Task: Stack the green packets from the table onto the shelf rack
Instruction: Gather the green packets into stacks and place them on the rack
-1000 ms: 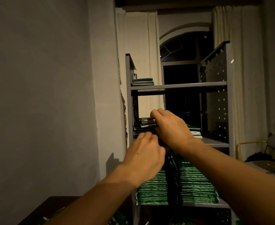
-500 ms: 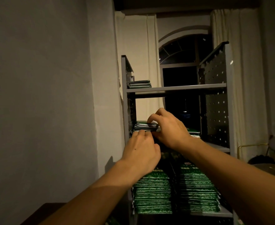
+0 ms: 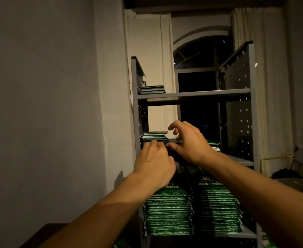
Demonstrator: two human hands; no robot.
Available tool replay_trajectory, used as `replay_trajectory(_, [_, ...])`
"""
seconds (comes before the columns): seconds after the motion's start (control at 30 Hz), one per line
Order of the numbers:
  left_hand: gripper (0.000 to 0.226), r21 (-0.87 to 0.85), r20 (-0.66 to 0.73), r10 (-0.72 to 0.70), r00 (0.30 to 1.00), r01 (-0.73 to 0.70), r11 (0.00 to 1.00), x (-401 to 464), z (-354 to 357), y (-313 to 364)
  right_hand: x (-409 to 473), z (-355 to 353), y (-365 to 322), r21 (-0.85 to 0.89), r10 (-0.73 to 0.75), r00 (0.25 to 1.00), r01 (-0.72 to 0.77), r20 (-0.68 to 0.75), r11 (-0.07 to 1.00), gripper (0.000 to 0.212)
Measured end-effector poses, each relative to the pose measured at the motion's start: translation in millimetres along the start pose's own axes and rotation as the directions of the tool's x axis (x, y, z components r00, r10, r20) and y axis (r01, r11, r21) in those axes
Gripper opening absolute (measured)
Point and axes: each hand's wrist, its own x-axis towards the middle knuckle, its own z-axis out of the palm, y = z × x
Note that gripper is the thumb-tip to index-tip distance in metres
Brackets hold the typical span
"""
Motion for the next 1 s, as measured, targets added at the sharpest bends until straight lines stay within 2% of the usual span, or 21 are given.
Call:
replay_trajectory(0.1, [0.040, 0.023, 0.015, -0.010, 1.000, 0.010, 1.000, 2, -1, 4, 8, 4, -4, 0.100, 0.028, 0.998, -0.034, 0.059, 0.994, 0.046])
replay_trajectory(0.3, [0.042, 0.105, 0.034, -0.047, 0.998, 0.043, 0.993, 14, -3, 9, 23, 17, -5, 0.097, 0.069, 0.993, -0.078, 0.098, 0.992, 0.024])
replay_trajectory(0.53, [0.049, 0.163, 0.047, -0.082, 0.996, 0.073, 0.984, 22, -1, 9, 30, 17, -2, 0.075, 0.064, 0.987, -0.076, 0.147, 0.994, 0.024])
replay_trajectory(0.73, [0.051, 0.205, 0.071, -0.111, 0.991, 0.094, 0.974, 26, 1, 9, 30, 13, 1, 0.087, 0.053, 0.978, -0.072, 0.202, 0.994, 0.032])
replay_trajectory(0.83, [0.051, 0.198, 0.063, -0.129, 0.990, 0.114, 0.974, 25, -1, 12, 24, 5, 0, 0.125, 0.072, 0.984, -0.092, 0.161, 0.988, 0.036])
replay_trajectory(1.0, [0.044, 0.125, 0.029, -0.039, 0.999, 0.035, 0.992, 0, -15, 28, -5, -26, -3, 0.203, 0.091, 0.990, -0.111, 0.104, 0.973, 0.022])
